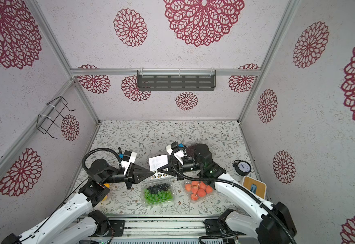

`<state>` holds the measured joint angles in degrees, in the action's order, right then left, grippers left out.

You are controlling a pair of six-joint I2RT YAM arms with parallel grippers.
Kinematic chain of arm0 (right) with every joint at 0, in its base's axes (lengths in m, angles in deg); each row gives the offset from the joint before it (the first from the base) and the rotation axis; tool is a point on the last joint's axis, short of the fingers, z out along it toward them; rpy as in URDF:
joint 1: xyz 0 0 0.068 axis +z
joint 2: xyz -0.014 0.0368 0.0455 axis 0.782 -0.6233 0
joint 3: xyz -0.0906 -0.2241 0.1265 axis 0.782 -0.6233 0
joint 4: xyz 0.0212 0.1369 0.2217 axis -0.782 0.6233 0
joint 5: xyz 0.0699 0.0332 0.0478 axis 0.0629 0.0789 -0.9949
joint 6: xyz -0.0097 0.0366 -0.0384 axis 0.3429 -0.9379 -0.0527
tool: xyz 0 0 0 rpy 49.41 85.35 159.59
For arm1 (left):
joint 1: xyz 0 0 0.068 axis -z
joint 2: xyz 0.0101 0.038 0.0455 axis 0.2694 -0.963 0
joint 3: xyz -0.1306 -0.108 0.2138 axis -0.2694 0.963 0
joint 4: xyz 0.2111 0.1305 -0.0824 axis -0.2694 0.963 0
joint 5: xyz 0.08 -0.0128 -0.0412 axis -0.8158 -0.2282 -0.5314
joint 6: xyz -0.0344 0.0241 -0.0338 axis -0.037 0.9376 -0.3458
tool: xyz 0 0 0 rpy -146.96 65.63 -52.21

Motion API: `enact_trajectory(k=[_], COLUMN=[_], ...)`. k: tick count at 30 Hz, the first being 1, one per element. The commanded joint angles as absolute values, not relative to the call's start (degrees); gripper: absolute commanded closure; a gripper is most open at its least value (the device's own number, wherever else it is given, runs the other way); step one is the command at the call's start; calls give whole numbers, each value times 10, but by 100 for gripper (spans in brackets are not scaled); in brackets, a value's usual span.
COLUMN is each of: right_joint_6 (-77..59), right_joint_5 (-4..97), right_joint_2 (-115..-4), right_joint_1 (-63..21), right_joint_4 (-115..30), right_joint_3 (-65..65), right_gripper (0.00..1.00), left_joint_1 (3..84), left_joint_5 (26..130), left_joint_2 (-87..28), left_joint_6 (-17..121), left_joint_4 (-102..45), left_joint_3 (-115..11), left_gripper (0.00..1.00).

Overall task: Label fruit boxes
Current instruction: Adjust the label sticker.

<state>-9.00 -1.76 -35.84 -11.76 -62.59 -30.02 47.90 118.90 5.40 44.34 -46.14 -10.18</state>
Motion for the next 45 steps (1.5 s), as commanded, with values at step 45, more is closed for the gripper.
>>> enact_trajectory(k=[45], right_joint_6=[-51], right_joint_5=[-34], right_joint_2=[-341], right_joint_1=[-116], right_joint_4=[-619], right_joint_3=[-295], right_gripper=[100], left_joint_1=[481], left_joint_5=[1201], left_joint_2=[50], left_joint_6=[457], left_joint_4=[-463], left_joint_3=[-119], left_gripper=[96])
